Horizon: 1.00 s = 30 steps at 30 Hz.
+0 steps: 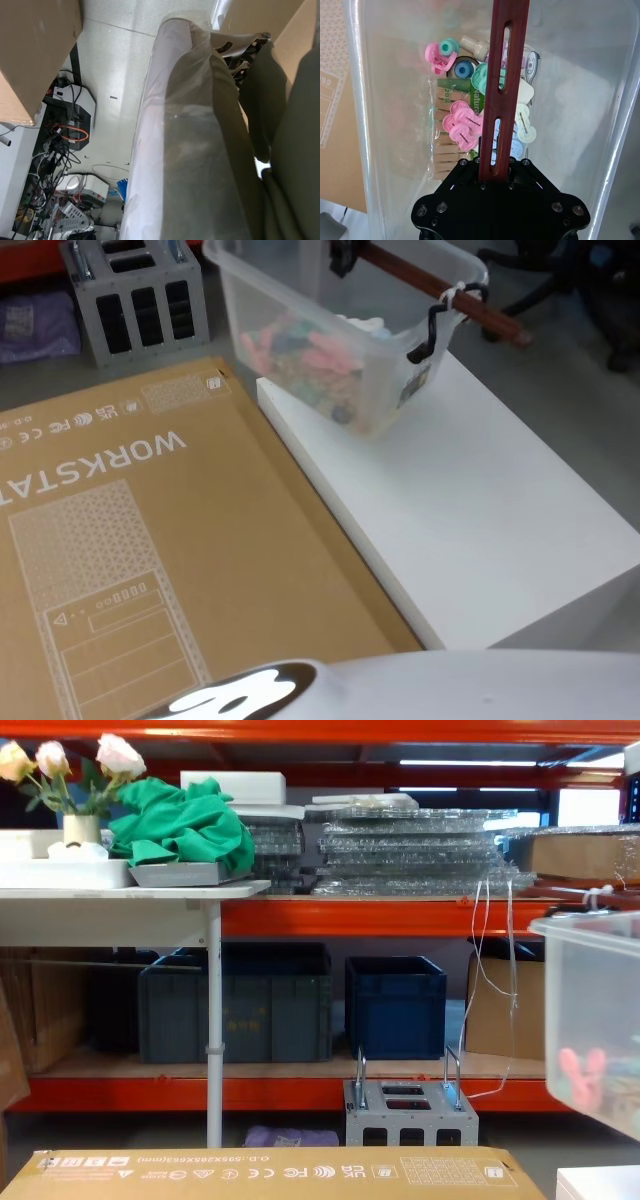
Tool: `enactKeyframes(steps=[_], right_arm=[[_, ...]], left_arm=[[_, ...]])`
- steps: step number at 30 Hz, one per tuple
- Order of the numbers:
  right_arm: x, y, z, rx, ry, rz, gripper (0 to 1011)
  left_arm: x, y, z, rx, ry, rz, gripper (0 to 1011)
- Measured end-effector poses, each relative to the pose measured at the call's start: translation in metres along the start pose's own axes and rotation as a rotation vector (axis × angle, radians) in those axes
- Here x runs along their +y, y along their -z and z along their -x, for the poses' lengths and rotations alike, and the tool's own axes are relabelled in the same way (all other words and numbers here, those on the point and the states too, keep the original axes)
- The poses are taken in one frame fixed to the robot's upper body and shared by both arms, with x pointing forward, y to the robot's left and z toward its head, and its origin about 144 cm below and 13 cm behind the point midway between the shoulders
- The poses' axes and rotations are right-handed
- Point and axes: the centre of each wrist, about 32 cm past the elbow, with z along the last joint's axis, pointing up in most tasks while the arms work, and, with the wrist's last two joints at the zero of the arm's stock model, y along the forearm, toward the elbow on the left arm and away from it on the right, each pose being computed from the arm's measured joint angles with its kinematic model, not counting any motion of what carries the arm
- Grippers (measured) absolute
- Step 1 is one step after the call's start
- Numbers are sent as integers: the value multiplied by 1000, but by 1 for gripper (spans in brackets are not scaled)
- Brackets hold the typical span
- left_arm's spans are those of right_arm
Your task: Use one hand to grasp the basket and place it at the designated location.
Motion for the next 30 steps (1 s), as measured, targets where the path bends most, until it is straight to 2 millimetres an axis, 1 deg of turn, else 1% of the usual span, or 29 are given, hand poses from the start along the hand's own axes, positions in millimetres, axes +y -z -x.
enactKeyframes(steps=[8,19,28,30], right_arm=[[0,22,4,87,-20,21,100],[5,55,11,230,-55,58,100],[10,72,17,300,-71,70,99],[11,74,18,302,-74,69,99]], left_arm=[[0,0,0,0,0,0,0],[0,0,0,0,0,0,0],[0,0,0,0,0,0,0],[0,0,0,0,0,0,0]])
